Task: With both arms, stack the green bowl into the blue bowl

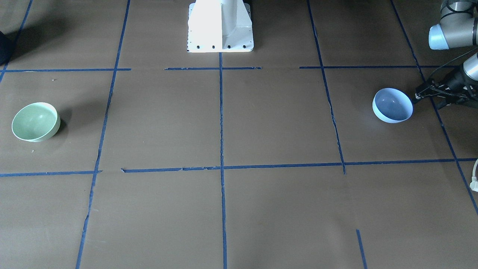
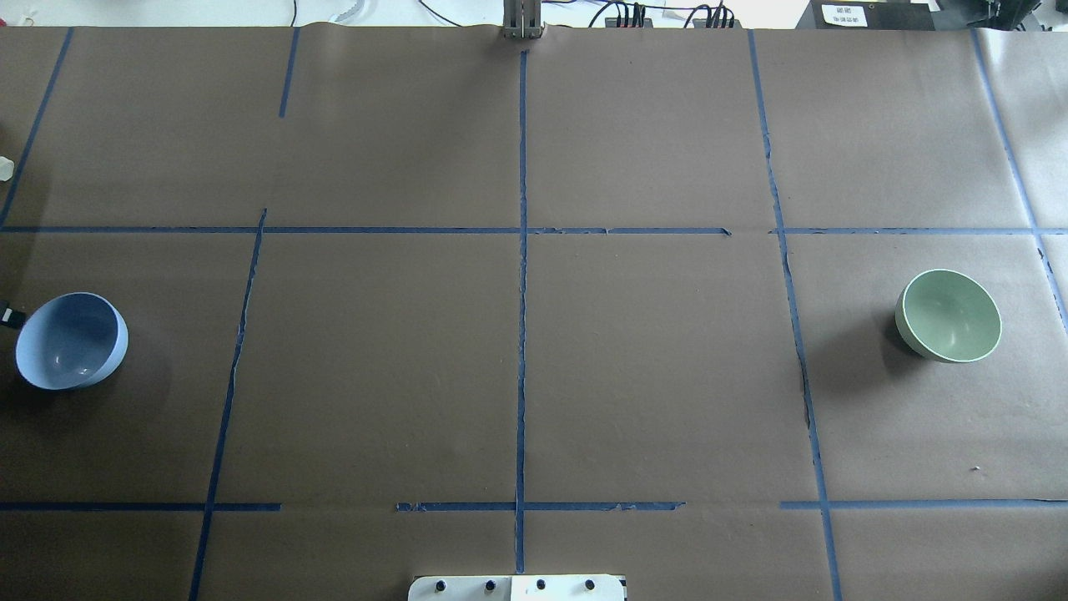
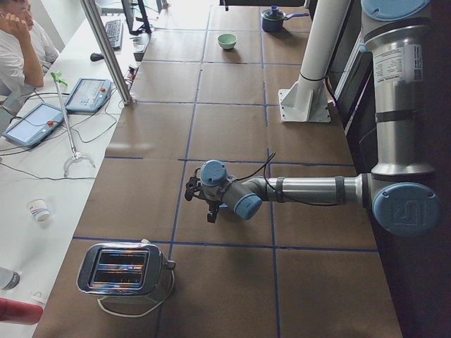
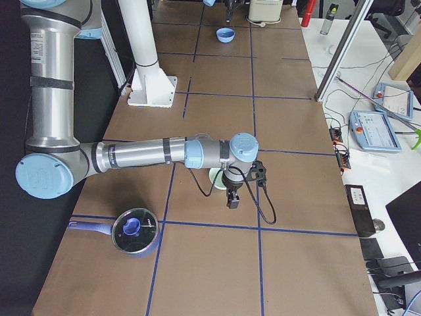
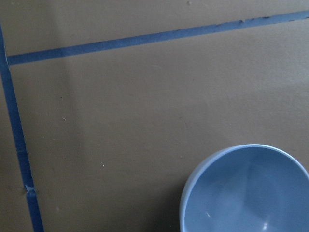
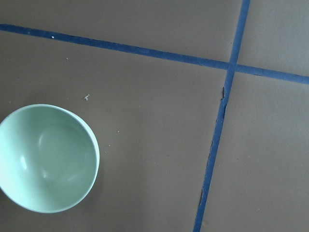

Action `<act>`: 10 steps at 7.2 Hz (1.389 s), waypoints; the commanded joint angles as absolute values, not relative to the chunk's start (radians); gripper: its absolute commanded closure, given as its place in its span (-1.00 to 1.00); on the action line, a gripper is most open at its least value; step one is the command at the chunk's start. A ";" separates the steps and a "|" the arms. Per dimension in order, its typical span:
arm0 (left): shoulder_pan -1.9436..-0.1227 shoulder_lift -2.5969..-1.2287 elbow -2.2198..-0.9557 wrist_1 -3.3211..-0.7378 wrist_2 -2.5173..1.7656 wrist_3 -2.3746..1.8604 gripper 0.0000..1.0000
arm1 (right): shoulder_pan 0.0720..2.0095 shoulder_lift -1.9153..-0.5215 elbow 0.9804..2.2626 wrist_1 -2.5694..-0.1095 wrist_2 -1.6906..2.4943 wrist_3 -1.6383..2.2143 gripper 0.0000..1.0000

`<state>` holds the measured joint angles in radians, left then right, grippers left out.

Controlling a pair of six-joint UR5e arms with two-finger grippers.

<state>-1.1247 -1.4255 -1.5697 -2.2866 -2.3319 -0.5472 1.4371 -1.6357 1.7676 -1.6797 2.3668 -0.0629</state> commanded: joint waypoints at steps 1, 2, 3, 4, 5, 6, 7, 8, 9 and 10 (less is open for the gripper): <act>-1.024 -1.428 -1.539 -2.404 -2.257 -0.705 -0.87 | 1.437 -1.637 1.767 -1.680 2.367 -0.063 -1.00; -1.020 -1.428 -1.540 -2.408 -2.258 -0.722 0.26 | 1.437 -1.637 1.766 -1.680 2.367 -0.063 -1.00; -1.020 -1.430 -1.542 -2.408 -2.258 -0.723 0.87 | 1.437 -1.638 1.767 -1.680 2.367 -0.063 -1.00; -1.020 -1.431 -1.543 -2.408 -2.258 -0.726 0.99 | 1.436 -1.640 1.767 -1.680 2.367 -0.063 -1.00; -1.020 -1.436 -1.545 -2.408 -2.258 -0.729 1.00 | 1.436 -1.640 1.767 -1.680 2.367 -0.063 -1.00; -1.020 -1.453 -1.575 -2.398 -2.279 -0.738 1.00 | 1.437 -1.640 1.769 -1.680 2.367 -0.063 -1.00; -1.019 -1.497 -1.629 -2.329 -2.296 -0.791 1.00 | 1.436 -1.640 1.767 -1.680 2.367 -0.063 -1.00; -1.016 -1.607 -1.667 -2.198 -2.298 -0.834 1.00 | 1.436 -1.640 1.769 -1.680 2.367 -0.063 -1.00; -0.979 -1.703 -1.699 -2.092 -2.289 -0.869 1.00 | 1.436 -1.640 1.767 -1.680 2.367 -0.063 -1.00; -0.913 -1.833 -1.700 -1.997 -2.274 -0.956 1.00 | 1.436 -1.640 1.767 -1.680 2.367 -0.063 -1.00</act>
<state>-0.9742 -1.6916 -1.6827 -2.1184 -2.2869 -0.8735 1.4359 -1.6398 1.7678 -1.6797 2.3670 -0.0629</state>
